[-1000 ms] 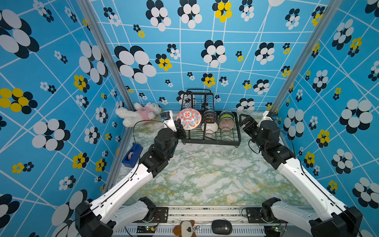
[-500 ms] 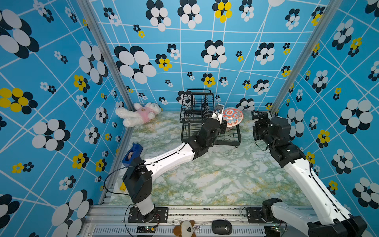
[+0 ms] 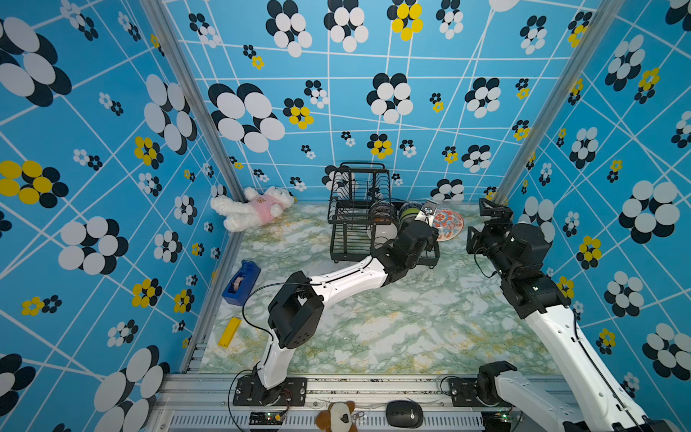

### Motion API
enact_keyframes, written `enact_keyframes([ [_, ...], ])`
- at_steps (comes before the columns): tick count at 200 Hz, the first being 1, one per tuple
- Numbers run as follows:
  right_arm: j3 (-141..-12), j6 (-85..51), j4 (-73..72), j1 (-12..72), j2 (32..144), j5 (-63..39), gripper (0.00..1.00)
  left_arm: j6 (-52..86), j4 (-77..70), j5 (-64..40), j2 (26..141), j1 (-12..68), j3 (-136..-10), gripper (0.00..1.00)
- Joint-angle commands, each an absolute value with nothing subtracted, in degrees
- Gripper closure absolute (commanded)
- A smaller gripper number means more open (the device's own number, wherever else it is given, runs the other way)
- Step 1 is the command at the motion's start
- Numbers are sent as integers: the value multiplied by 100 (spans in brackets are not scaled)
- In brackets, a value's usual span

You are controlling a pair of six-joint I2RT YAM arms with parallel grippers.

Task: Load bowls into a dish rack
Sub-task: Place the bowl in the dish rack.

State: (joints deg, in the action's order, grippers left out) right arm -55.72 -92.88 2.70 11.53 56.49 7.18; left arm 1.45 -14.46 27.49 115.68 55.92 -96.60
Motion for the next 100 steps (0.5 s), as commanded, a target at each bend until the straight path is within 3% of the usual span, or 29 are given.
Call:
enact_keyframes([
  [1, -5439, -9779, -235, 1133, 5772, 424, 1, 203, -1802, 2829, 11588, 5694, -10015, 100],
  [36, -5336, -9973, -490, 1129, 5958, 454, 8, 229, -1902, 2744, 11602, 5789, -9967, 100],
  [100, -4889, -10334, -1319, 1082, 6075, 750, 37, 4, -2315, 2722, 11746, 6080, -9867, 100],
])
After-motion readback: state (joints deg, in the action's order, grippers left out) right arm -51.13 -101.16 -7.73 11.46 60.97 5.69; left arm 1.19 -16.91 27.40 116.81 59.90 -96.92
